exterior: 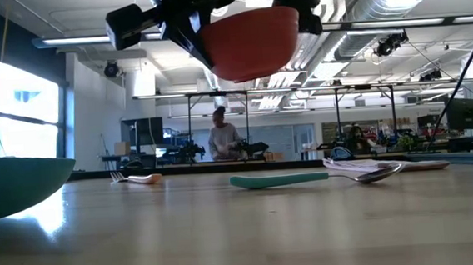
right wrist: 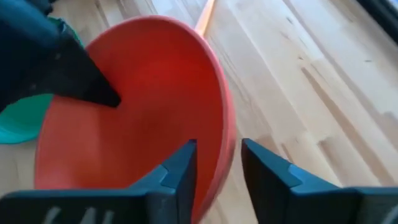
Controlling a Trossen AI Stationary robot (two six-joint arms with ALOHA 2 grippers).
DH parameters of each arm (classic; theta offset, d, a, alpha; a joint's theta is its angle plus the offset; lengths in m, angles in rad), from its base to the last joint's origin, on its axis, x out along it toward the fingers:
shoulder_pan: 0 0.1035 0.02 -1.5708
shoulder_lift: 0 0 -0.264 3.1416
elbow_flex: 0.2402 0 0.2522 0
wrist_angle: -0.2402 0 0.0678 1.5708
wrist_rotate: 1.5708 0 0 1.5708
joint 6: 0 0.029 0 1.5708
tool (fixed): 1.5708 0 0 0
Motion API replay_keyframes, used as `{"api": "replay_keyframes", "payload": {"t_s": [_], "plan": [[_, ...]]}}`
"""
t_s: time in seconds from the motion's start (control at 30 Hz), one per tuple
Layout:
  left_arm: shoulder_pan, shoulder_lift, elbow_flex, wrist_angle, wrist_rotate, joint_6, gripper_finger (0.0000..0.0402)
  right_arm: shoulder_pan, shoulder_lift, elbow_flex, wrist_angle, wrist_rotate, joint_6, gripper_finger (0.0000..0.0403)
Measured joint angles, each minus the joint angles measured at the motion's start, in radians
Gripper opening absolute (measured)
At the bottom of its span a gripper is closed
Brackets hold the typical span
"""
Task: Set table place
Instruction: Put the orange bowl on top of the green plate
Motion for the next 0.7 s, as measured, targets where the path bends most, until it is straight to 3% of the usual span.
{"api": "replay_keyframes", "payload": {"t_s": [0.33, 0.57, 0.7], "plan": [[-0.001, 0.0, 0.0, -0.024, 0.013, -0.088, 0.0001, -0.001, -0.003, 0.162, -0.243, 0.132, -0.025, 0.0146], [-0.012, 0.0, 0.057, -0.218, 0.016, -0.459, 0.0001, -0.001, -0.021, 0.275, -0.585, 0.367, 0.07, 0.0146], [-0.054, -0.035, 0.065, -0.31, 0.017, -0.671, 0.0001, -0.002, -0.048, 0.277, -0.652, 0.434, 0.109, 0.0146]]}}
